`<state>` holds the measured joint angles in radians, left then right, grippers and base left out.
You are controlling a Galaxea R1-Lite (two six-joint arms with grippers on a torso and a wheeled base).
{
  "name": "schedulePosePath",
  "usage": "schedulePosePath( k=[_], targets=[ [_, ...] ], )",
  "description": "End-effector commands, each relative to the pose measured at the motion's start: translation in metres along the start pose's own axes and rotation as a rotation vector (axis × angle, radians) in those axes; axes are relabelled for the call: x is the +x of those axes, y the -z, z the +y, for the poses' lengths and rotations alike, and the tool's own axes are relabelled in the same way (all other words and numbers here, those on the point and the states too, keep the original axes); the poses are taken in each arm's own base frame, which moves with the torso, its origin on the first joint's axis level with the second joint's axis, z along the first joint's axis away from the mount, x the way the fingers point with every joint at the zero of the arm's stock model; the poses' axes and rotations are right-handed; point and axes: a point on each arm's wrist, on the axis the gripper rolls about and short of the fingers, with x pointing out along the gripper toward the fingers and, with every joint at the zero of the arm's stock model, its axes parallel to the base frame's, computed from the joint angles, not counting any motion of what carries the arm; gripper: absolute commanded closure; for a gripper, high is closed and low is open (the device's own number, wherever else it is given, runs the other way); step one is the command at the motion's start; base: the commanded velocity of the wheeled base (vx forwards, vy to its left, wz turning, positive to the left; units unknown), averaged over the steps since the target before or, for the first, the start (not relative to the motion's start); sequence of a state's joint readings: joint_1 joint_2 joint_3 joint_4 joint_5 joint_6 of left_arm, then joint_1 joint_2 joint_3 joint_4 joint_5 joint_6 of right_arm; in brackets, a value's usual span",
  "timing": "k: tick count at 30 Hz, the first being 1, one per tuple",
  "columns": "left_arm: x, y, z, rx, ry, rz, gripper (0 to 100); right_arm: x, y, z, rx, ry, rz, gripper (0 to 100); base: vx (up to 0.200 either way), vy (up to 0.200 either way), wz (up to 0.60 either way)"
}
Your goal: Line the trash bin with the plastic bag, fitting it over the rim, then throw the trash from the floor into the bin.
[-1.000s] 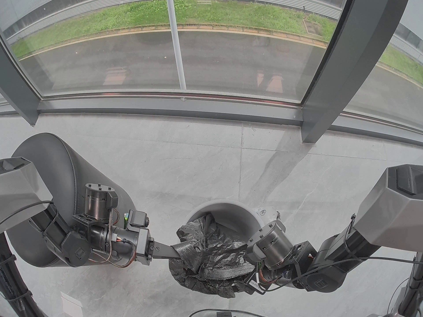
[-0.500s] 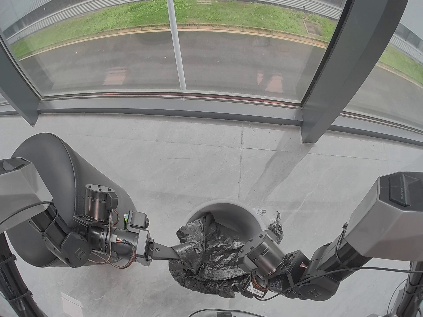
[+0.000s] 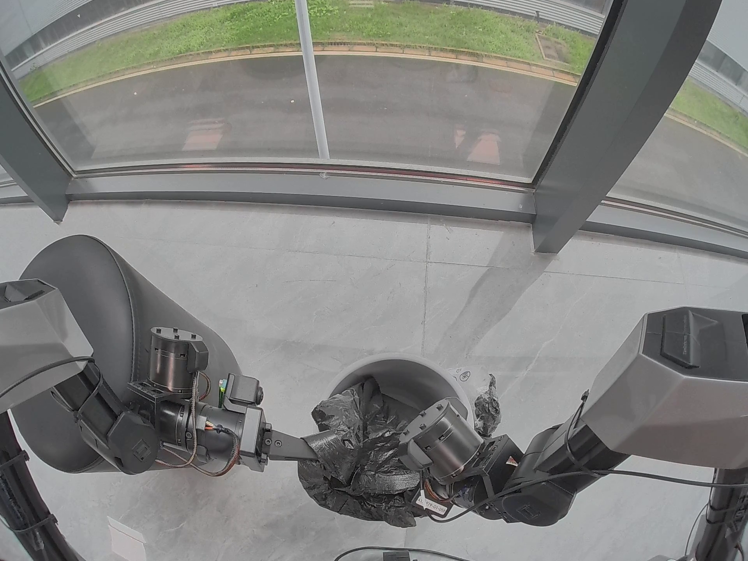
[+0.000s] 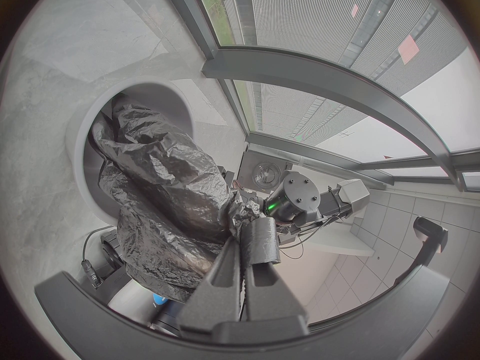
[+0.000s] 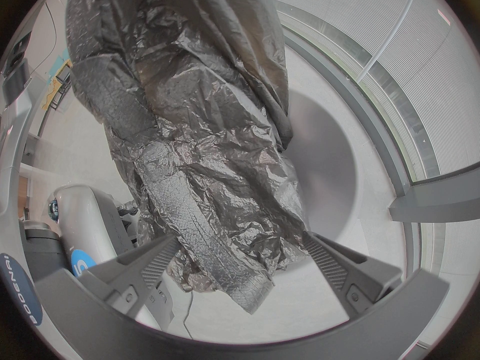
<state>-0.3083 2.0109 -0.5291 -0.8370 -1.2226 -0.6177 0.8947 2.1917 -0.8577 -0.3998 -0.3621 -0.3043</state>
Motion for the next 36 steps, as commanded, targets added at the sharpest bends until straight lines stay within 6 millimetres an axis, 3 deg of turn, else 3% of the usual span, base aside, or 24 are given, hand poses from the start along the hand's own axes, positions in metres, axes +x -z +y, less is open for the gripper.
schedulePosePath(
  k=[1,17,23,30,36],
  targets=[
    [0.000,0.000,0.000,0.000,0.000,0.000,100,0.008,0.000,0.001,0.002,0.000,0.011,100,0.000,0.000,0.00],
    [0.001,0.002,0.000,-0.005,0.000,0.004,100,-0.004,0.002,-0.010,0.027,0.055,0.008,100,0.000,0.000,0.00],
    [0.000,0.001,-0.001,-0.005,-0.001,-0.001,100,-0.016,0.011,-0.028,0.096,0.090,0.002,100,0.000,0.000,0.00],
    [0.002,-0.004,0.005,-0.020,-0.179,-0.124,100,-0.019,0.018,-0.049,0.357,0.163,-0.172,100,0.000,0.000,0.00],
    [0.007,-0.006,-0.013,0.048,-0.318,-0.243,100,-0.019,0.018,-0.068,0.465,0.210,-0.363,100,0.000,0.000,0.00]
  ],
)
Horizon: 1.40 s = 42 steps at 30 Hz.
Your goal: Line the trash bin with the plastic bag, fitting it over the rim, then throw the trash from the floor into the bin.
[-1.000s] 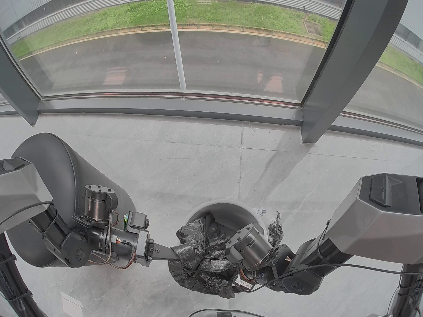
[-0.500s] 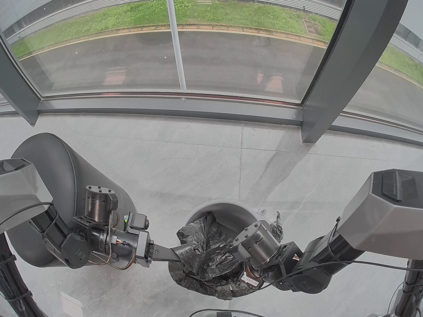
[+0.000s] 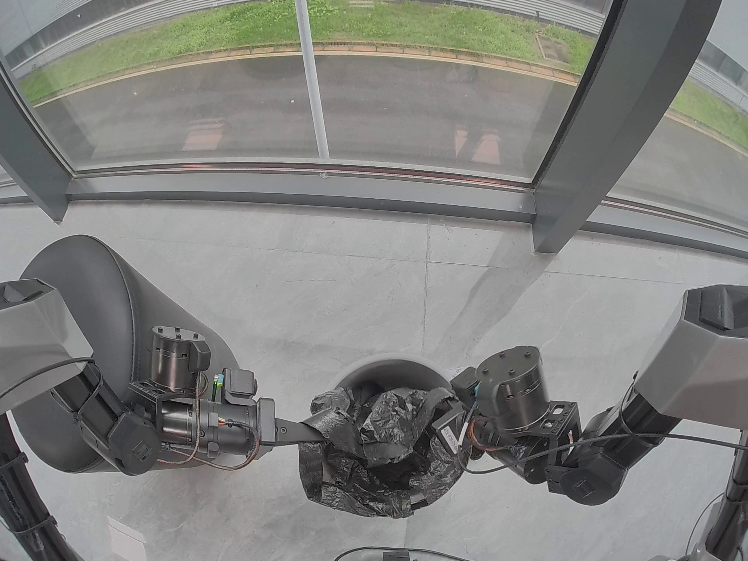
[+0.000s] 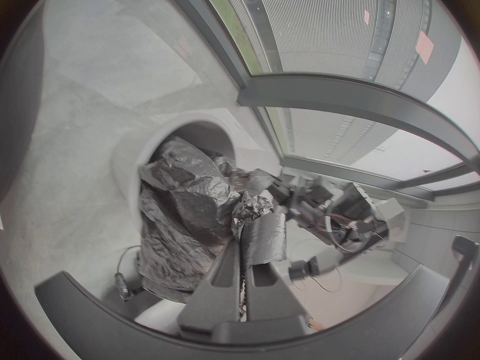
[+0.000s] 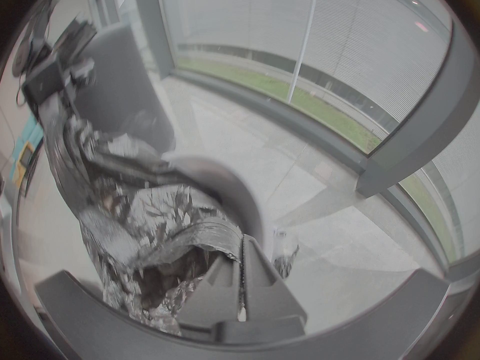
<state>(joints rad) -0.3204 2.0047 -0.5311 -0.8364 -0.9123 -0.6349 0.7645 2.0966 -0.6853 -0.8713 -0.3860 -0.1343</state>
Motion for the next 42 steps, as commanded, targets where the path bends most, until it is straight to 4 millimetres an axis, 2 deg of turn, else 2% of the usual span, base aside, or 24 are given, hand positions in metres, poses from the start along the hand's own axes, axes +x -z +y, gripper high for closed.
schedulePosePath(
  k=[1,5,9,16,21,27,36,42],
  targets=[
    [0.004,-0.001,-0.019,0.060,-0.094,-0.095,100,0.000,0.006,-0.016,0.089,0.016,-0.082,100,0.000,0.000,0.00],
    [0.012,0.002,-0.031,0.106,-0.227,-0.198,100,0.001,0.003,-0.016,0.131,0.005,-0.160,100,0.000,0.000,0.00],
    [0.020,0.009,-0.043,0.145,-0.289,-0.243,100,0.001,0.014,-0.021,0.145,0.013,-0.127,100,0.000,0.000,0.00],
    [0.029,0.015,-0.044,0.147,-0.283,-0.204,100,-0.012,0.034,-0.021,0.194,-0.040,-0.085,100,0.000,0.000,0.00],
    [0.034,0.024,-0.043,0.136,-0.289,-0.161,100,-0.031,0.058,-0.025,0.198,-0.036,-0.079,100,0.000,0.000,0.00],
    [0.032,0.029,-0.041,0.110,-0.290,-0.116,100,-0.036,0.072,-0.030,0.203,-0.022,-0.074,100,0.000,0.000,0.00],
    [0.027,0.039,-0.032,0.055,-0.328,-0.052,100,-0.029,0.094,-0.027,0.196,-0.016,-0.008,100,0.000,0.000,0.00],
    [0.033,0.036,-0.026,0.049,-0.334,-0.049,100,-0.016,0.096,-0.023,0.226,-0.016,-0.006,100,0.000,0.000,0.00]
  ],
)
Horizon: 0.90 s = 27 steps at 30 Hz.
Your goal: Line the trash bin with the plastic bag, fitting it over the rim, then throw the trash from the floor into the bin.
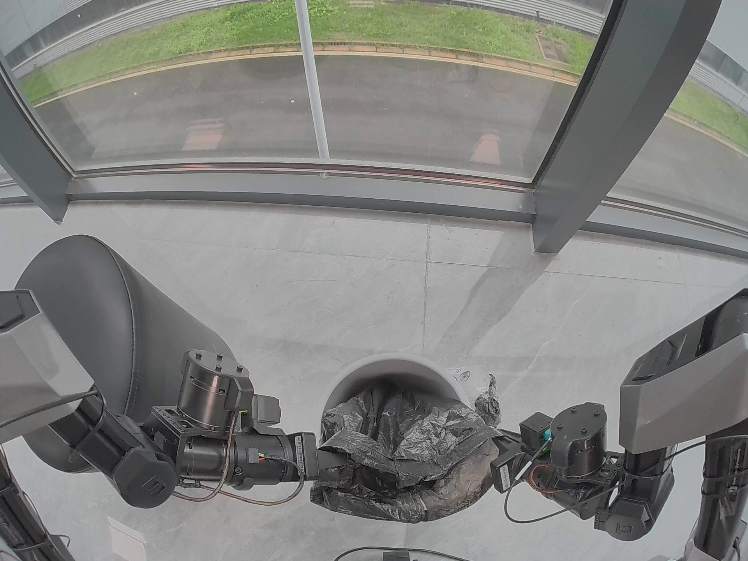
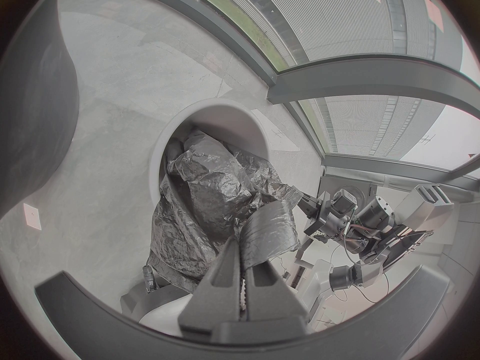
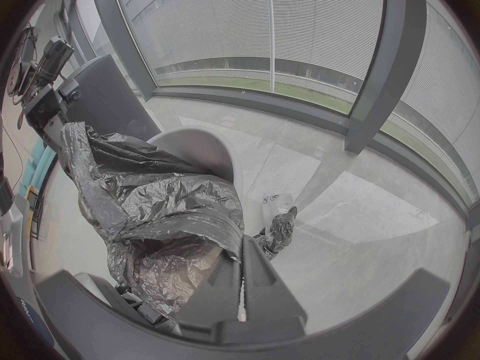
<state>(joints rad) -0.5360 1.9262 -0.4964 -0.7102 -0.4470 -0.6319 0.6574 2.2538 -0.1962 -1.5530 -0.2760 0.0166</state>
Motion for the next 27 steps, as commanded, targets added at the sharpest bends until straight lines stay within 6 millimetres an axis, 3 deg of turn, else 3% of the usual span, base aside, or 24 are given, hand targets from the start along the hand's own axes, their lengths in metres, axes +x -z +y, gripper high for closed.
schedulePosePath(
  k=[1,11,27],
  targets=[
    [0.008,-0.002,0.004,-0.009,-0.007,0.009,100,0.014,0.007,0.003,0.025,0.003,0.008,100,0.000,0.000,0.00],
    [0.015,-0.026,0.024,-0.056,-0.047,-0.053,100,0.035,-0.015,-0.003,0.104,0.046,-0.105,100,0.000,0.000,0.00],
    [0.012,-0.042,0.026,-0.051,-0.042,-0.106,100,0.048,-0.026,-0.006,0.112,0.056,-0.157,100,0.000,0.000,0.00]
  ],
)
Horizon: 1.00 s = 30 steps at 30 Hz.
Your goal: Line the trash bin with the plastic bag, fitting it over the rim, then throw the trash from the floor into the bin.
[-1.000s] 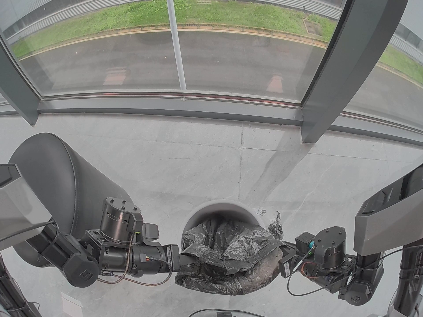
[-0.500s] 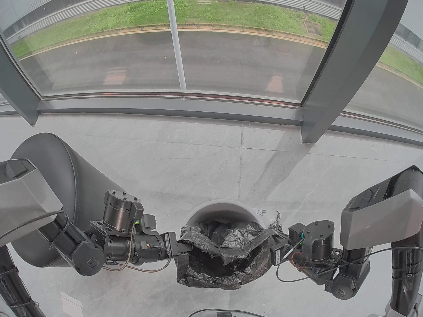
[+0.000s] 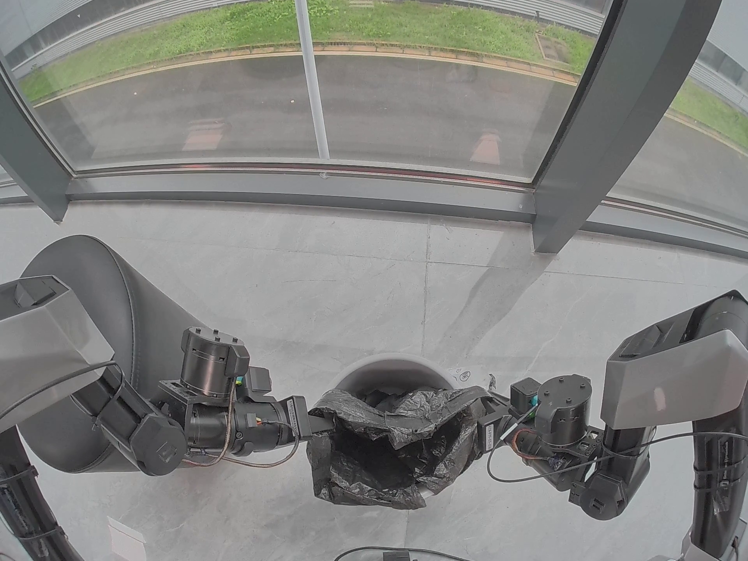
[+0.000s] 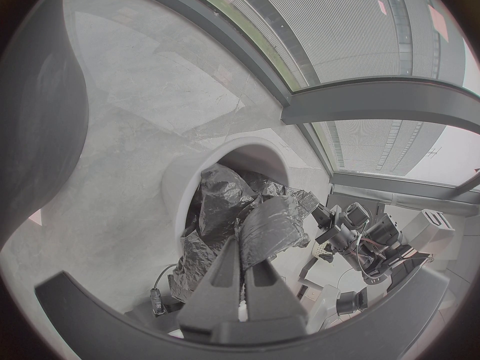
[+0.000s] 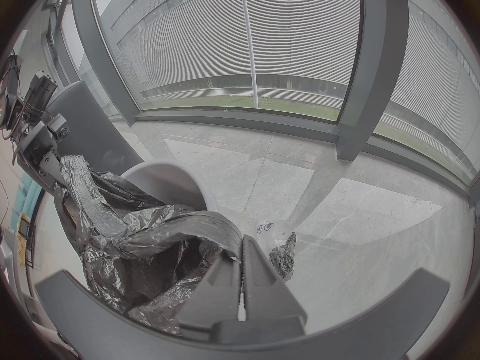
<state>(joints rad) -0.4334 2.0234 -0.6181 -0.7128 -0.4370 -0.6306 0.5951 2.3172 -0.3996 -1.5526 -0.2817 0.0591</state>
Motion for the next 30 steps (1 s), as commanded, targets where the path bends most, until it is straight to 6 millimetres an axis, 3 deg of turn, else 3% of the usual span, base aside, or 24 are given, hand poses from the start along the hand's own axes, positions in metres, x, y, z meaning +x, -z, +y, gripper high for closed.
schedulePosePath(
  k=[1,8,25,26,30],
  targets=[
    [0.002,-0.007,0.003,-0.008,-0.005,-0.015,100,0.007,-0.003,0.002,0.007,-0.003,-0.032,100,0.000,0.000,0.00],
    [0.005,-0.021,0.007,-0.011,0.001,-0.053,100,0.017,-0.010,0.006,0.010,-0.019,-0.074,100,0.000,0.000,0.00],
    [0.010,-0.023,0.010,-0.014,-0.002,-0.048,100,0.032,-0.017,-0.005,-0.003,-0.013,-0.116,100,0.000,0.000,0.00],
    [0.010,-0.023,0.010,-0.013,-0.002,-0.050,100,0.032,-0.017,-0.005,-0.002,-0.012,-0.116,0,0.000,0.000,0.00],
    [0.010,-0.023,0.010,-0.014,-0.004,-0.052,100,0.032,-0.017,-0.005,0.001,-0.012,-0.116,0,0.000,0.000,0.00]
  ],
)
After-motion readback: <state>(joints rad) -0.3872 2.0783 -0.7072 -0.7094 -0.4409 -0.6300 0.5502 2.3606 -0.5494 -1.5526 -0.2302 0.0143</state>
